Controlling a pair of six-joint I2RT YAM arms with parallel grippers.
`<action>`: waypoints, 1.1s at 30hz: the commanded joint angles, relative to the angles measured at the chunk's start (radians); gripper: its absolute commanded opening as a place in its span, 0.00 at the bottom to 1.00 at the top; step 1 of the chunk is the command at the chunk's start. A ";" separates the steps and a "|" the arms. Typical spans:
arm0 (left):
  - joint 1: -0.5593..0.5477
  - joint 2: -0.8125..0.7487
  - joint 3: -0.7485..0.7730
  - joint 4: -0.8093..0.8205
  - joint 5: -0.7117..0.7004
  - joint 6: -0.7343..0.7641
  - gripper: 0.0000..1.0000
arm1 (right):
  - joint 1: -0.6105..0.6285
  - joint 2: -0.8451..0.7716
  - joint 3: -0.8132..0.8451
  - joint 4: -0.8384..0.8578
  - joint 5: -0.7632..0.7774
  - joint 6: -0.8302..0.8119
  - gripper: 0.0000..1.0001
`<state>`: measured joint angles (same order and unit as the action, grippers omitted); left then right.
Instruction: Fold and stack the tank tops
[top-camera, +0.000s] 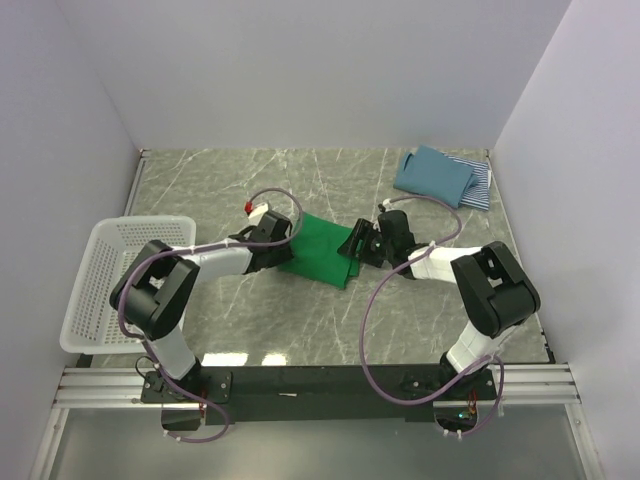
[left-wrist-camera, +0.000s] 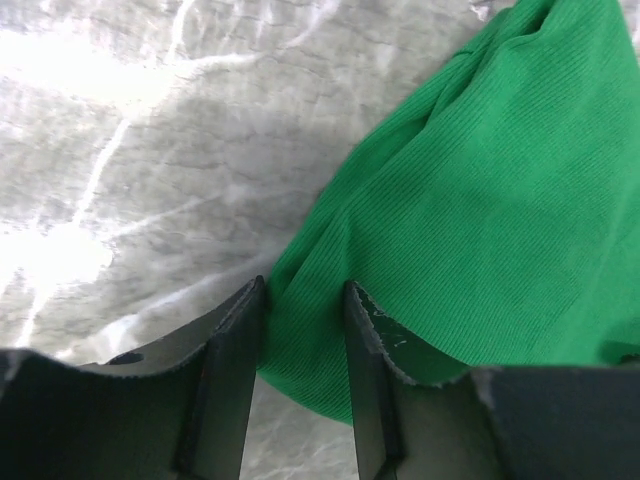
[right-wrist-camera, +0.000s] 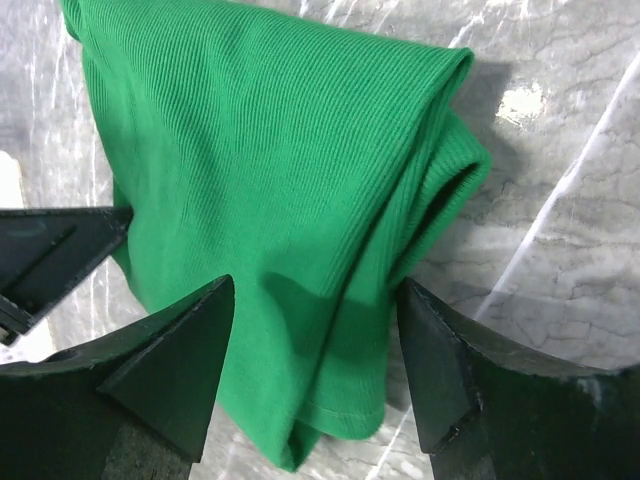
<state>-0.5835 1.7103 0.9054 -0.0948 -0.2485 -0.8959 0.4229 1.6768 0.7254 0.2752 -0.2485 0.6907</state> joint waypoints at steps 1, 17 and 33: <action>-0.032 0.028 -0.057 -0.014 0.012 -0.026 0.43 | 0.016 0.024 -0.026 -0.077 0.043 0.033 0.73; -0.070 -0.037 -0.047 -0.041 0.042 -0.041 0.50 | 0.024 0.075 0.089 -0.201 0.121 0.012 0.00; -0.019 -0.287 0.227 -0.284 0.035 0.097 0.60 | 0.010 0.171 0.601 -0.640 0.567 -0.402 0.00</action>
<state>-0.6037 1.4601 1.1236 -0.3241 -0.2432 -0.8436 0.4450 1.8118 1.1950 -0.2687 0.1616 0.4271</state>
